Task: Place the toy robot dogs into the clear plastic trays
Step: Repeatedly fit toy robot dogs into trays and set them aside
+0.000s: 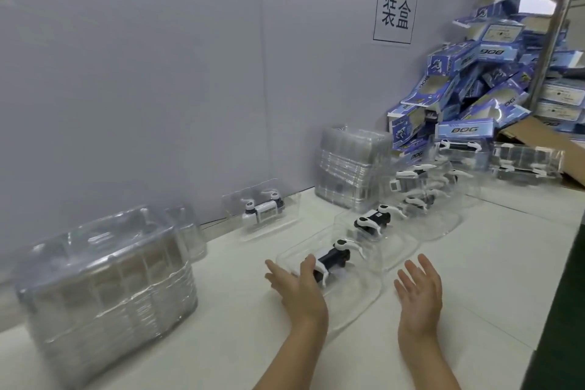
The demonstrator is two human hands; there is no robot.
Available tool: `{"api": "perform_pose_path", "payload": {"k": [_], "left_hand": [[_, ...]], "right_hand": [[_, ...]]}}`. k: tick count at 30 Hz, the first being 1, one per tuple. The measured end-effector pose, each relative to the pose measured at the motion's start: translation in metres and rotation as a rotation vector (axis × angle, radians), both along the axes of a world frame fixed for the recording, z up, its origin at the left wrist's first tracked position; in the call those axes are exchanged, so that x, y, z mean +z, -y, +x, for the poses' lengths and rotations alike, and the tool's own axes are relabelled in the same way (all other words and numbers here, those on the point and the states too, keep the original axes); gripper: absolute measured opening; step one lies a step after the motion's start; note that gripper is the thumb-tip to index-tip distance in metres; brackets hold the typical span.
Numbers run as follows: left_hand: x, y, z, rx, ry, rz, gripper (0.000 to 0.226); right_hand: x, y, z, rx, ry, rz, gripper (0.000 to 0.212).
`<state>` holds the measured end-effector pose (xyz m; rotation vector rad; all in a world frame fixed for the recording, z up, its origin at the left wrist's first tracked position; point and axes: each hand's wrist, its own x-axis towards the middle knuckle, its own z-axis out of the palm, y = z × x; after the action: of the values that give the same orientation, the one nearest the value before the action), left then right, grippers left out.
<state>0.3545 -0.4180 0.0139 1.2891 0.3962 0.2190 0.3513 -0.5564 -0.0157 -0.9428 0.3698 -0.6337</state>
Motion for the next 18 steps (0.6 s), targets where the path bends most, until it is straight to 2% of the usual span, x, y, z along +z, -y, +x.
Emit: {"api": "perform_pose_path", "payload": {"k": [2,5,7,9,11,13,16,18], "left_hand": [[-0.002,-0.012,-0.017,0.011,0.090,0.047,0.076],[-0.006,-0.058,-0.049,0.119,0.278,0.172,0.073],[-0.005,-0.110,-0.071,0.380,0.469,0.339,0.071],[-0.005,-0.166,-0.089,0.750,0.620,0.541,0.069],[-0.010,-0.216,-0.097,0.991,0.561,0.636,0.083],[-0.012,-0.254,-0.096,0.961,0.390,0.589,0.100],[-0.016,-0.287,-0.091,0.597,0.203,0.559,0.124],[-0.021,-0.300,-0.089,0.428,0.145,0.551,0.133]], "right_hand": [[0.001,-0.004,-0.003,-0.001,0.026,-0.100,0.035],[0.002,-0.020,-0.019,-0.066,0.109,-0.444,0.033],[0.008,-0.041,-0.032,-0.120,0.149,-0.645,0.034],[0.021,-0.070,-0.041,-0.136,0.216,-0.784,0.042],[0.042,-0.110,-0.046,-0.108,0.376,-0.939,0.038],[0.064,-0.155,-0.047,0.046,0.535,-1.070,0.033],[0.091,-0.218,-0.042,0.437,0.635,-1.284,0.037],[0.100,-0.252,-0.029,0.570,0.635,-1.495,0.046]]}}
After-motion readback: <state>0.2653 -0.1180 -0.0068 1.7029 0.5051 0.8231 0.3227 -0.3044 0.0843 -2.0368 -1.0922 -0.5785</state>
